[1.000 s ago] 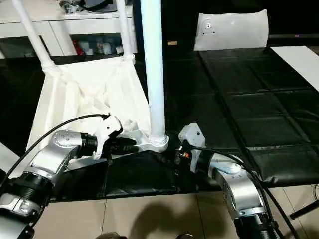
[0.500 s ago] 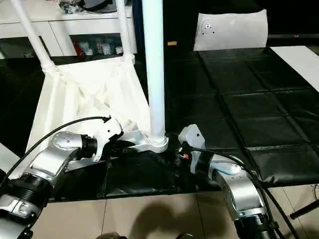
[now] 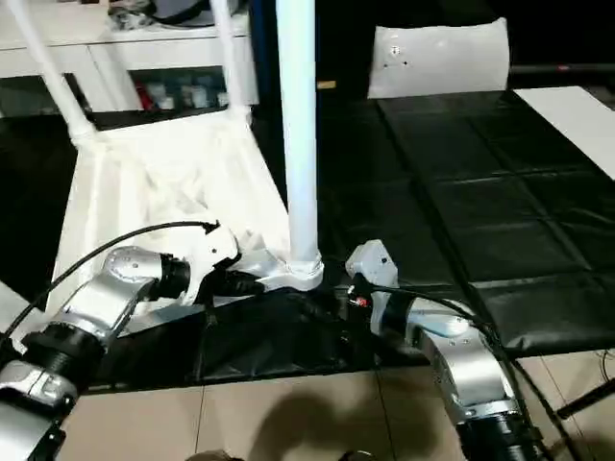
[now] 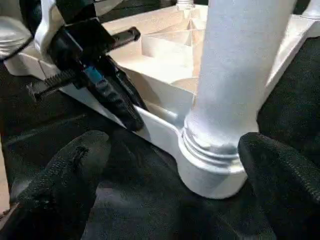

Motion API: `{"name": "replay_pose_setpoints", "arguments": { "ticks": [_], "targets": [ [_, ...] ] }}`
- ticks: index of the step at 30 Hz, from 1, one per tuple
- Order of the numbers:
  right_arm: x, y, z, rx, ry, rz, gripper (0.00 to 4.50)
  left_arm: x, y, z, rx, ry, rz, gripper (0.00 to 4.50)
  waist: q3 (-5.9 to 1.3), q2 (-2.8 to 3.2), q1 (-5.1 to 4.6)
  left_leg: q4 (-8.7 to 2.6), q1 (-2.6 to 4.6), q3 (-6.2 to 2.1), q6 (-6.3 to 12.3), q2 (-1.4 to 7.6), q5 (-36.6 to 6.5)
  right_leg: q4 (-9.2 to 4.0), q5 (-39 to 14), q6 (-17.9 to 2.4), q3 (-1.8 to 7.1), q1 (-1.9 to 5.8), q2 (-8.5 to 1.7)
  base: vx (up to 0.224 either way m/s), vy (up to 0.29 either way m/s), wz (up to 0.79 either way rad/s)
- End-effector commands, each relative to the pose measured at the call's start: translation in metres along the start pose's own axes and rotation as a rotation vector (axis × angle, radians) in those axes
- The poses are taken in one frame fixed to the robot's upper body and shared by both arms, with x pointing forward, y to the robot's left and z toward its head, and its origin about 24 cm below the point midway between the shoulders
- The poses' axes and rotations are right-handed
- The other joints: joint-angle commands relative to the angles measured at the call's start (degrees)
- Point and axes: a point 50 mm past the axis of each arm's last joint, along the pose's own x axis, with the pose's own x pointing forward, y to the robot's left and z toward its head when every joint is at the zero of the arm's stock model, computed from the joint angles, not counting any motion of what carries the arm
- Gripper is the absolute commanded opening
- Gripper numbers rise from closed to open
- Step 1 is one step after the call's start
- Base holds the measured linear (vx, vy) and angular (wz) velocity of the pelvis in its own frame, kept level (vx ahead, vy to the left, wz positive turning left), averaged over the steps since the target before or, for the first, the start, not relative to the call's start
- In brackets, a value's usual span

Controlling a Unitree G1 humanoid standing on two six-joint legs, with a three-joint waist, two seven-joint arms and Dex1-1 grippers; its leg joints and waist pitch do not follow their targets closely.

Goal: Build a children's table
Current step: Rotate leg to tighten

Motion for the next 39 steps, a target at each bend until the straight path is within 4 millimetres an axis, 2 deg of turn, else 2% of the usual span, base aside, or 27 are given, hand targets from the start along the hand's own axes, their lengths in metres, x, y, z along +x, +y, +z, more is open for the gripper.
{"name": "replay_pose_setpoints", "arguments": {
  "ticks": [1,2,5,6,7,8,10,11,12,14,17,21,25,26,27,29,34,36,37,39],
  "targets": [
    [-0.004,-0.008,0.006,-0.015,-0.019,-0.015,4.5,-0.001,-0.002,-0.01,0.017,0.075,-0.034,0.02,-3.6,-0.27,0.12,-4.21,0.19,-1.43,3.72,2.63,-14.69,-5.48,-27.11,-4.54,2.76,3.18,-4.01,0.0,0.0,0.0],
    [-0.005,-0.015,0.009,-0.023,-0.021,-0.026,4.5,-0.002,-0.003,-0.008,0.037,0.063,-0.061,0.02,-3.63,-0.51,0.01,-4.12,0.18,-1.4,3.79,2.55,-14.63,-5.54,-27.67,-4.43,2.7,3.17,-4.0,0.0,0.0,0.0],
    [-0.007,-0.022,0.013,-0.029,-0.02,-0.022,4.5,-0.004,-0.006,-0.005,0.081,0.04,-0.128,0.02,-3.7,-0.36,-0.06,-4.1,0.25,-1.42,3.92,2.68,-14.08,-5.49,-27.27,-4.65,2.8,3.09,-4.03,0.0,0.0,0.0],
    [-0.007,-0.023,0.015,-0.033,-0.018,0.0,4.5,-0.005,-0.01,-0.004,0.103,0.028,-0.173,0.02,-3.9,-0.73,0.11,-4.08,0.12,-1.36,4.42,2.85,-12.6,-5.07,-24.77,-5.44,2.99,3.21,-4.05,0.0,0.0,0.0],
    [-0.007,-0.023,0.016,-0.033,-0.016,0.03,4.5,-0.006,-0.012,-0.004,0.113,0.02,-0.207,0.02,-4.0,-0.58,0.23,-4.03,0.1,-1.38,4.58,2.87,-12.04,-4.77,-23.61,-5.94,3.0,3.23,-4.06,0.0,0.0,0.0],
    [-0.006,-0.022,0.018,-0.031,-0.017,0.072,4.5,-0.006,-0.015,-0.004,0.124,0.008,-0.242,0.02,-4.01,-0.7,0.38,-3.98,0.05,-1.23,5.05,3.01,-11.38,-4.58,-22.02,-6.67,3.1,3.16,-4.02,0.0,0.0,0.0],
    [-0.004,-0.017,0.02,-0.026,-0.017,0.164,4.5,-0.007,-0.02,-0.002,0.138,-0.014,-0.298,0.02,-4.06,-0.46,0.82,-3.92,0.11,-1.11,5.53,3.29,-10.68,-4.18,-19.9,-7.93,3.19,3.12,-4.07,0.0,0.0,0.0],
    [-0.003,-0.015,0.02,-0.017,-0.019,0.218,4.32,-0.008,-0.022,-0.002,0.149,-0.021,-0.324,0.0,-4.23,-0.88,1.23,-3.86,0.21,-1.06,5.82,3.42,-10.13,-3.87,-18.5,-8.72,3.21,3.22,-4.08,0.0,0.0,0.0],
    [-0.002,-0.013,0.02,-0.012,-0.018,0.274,4.32,-0.009,-0.025,-0.001,0.161,-0.028,-0.353,0.0,-4.25,-0.63,1.74,-3.81,0.26,-1.0,6.13,3.64,-9.32,-3.51,-16.95,-9.44,3.36,3.06,-4.15,0.0,0.0,0.0],
    [0.0,-0.013,0.02,-0.012,-0.012,0.31,4.11,-0.009,-0.027,0.0,0.173,-0.035,-0.38,0.0,-4.17,-0.82,2.22,-3.87,0.39,-0.93,6.0,3.82,-9.3,-3.36,-16.25,-10.15,3.47,2.88,-4.14,0.0,0.0,0.0],
    [0.001,-0.012,0.019,0.007,-0.004,0.368,3.85,-0.01,-0.03,0.001,0.188,-0.051,-0.416,0.0,-4.07,-1.0,3.0,-3.97,0.5,-0.89,5.14,3.75,-10.21,-3.48,-18.24,-9.87,3.54,2.93,-4.39,0.0,0.0,0.0],
    [0.005,-0.009,0.02,0.012,0.023,0.473,3.54,-0.011,-0.031,0.001,0.205,-0.042,-0.447,0.0,-3.9,-1.22,3.16,-4.12,0.42,-0.94,4.21,3.6,-11.37,-3.86,-21.93,-8.26,3.52,3.02,-4.47,0.0,0.0,0.0],
    [0.005,-0.009,0.02,0.019,0.05,0.536,3.25,-0.012,-0.028,0.0,0.217,-0.025,-0.432,0.0,-4.03,-1.23,3.25,-3.98,0.52,-0.91,4.25,3.64,-10.76,-3.8,-21.41,-8.22,3.56,2.9,-4.41,0.0,0.0,0.0],
    [0.004,-0.01,0.02,0.022,0.059,0.55,3.05,-0.012,-0.027,0.0,0.217,-0.024,-0.426,0.0,-4.07,-1.34,3.32,-3.97,0.45,-0.91,4.31,3.63,-10.14,-3.67,-20.74,-8.27,3.56,3.0,-4.37,0.0,0.0,0.0],
    [0.004,-0.01,0.019,0.027,0.069,0.561,2.92,-0.012,-0.025,0.0,0.217,-0.019,-0.416,0.0,-4.1,-1.2,3.46,-3.97,0.47,-0.94,4.42,3.71,-9.8,-3.61,-20.17,-8.39,3.59,2.94,-4.39,0.0,0.0,0.0],
    [0.003,-0.011,0.019,0.029,0.071,0.565,2.85,-0.012,-0.025,0.0,0.217,-0.017,-0.413,0.0,-4.1,-1.28,3.47,-3.94,0.38,-0.89,4.48,3.61,-9.77,-3.64,-19.93,-8.49,3.55,3.0,-4.37,0.0,0.0,0.0],
    [0.003,-0.011,0.018,0.042,0.089,0.595,2.46,-0.013,-0.022,-0.001,0.203,-0.017,-0.389,0.0,-3.99,-1.24,3.56,-3.97,0.55,-0.91,3.92,3.54,-10.98,-4.11,-23.15,-7.58,3.45,2.95,-4.41,0.0,0.0,0.0],
    [0.003,-0.011,0.018,0.045,0.089,0.598,2.25,-0.013,-0.021,-0.001,0.188,-0.021,-0.38,0.0,-4.11,-1.21,3.62,-3.98,0.53,-0.96,3.95,3.66,-10.43,-3.84,-21.76,-7.89,3.49,2.95,-4.34,0.0,0.0,0.0],
    [0.003,-0.01,0.018,0.048,0.088,0.6,2.17,-0.012,-0.019,-0.001,0.18,-0.021,-0.359,0.0,-4.13,-1.01,3.65,-3.96,0.56,-0.98,3.96,3.67,-10.36,-3.8,-21.36,-8.03,3.5,2.92,-4.31,0.0,0.0,0.0],
    [0.003,-0.009,0.018,0.052,0.088,0.605,2.09,-0.012,-0.017,-0.002,0.174,-0.02,-0.342,0.0,-4.12,-1.14,3.8,-3.92,0.57,-0.9,4.05,3.59,-10.4,-3.84,-21.05,-8.18,3.5,2.95,-4.32,0.0,0.0,0.0]
  ]
}}
